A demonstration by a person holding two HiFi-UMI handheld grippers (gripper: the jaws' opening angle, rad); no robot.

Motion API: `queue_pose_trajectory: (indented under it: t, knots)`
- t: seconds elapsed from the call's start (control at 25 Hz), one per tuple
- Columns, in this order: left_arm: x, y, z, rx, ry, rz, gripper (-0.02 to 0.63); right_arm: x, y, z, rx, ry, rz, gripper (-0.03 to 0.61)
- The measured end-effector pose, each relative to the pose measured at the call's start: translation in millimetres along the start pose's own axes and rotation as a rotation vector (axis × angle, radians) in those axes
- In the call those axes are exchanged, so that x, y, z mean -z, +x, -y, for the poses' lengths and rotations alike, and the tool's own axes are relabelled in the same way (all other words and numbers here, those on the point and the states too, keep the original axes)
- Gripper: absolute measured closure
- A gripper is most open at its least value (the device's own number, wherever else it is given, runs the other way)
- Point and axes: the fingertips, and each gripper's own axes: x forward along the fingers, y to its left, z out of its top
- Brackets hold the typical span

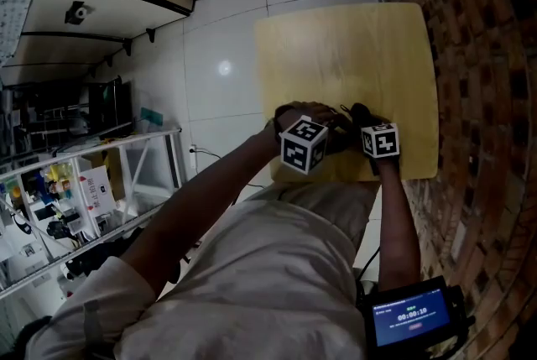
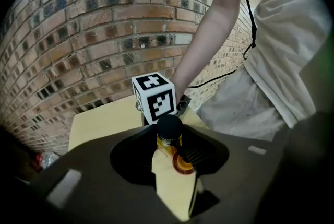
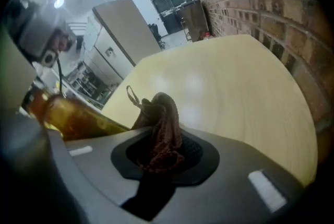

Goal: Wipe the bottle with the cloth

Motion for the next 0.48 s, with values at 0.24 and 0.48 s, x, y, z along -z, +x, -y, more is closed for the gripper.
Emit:
queue_pose_trajectory:
  t: [0.24,0.48]
  knots:
    - [0.4,4.2,2.9,0.001,0.043,-0.004,0.443,8.3,-0.4,8.1,0.036,0.052,0.099,0.497]
    - [9.3,5.7,6.3,-0.002,0.065,-0.104,0.439,16.7,-46.6,23.8,-0.026,0.441,0.299,0.495]
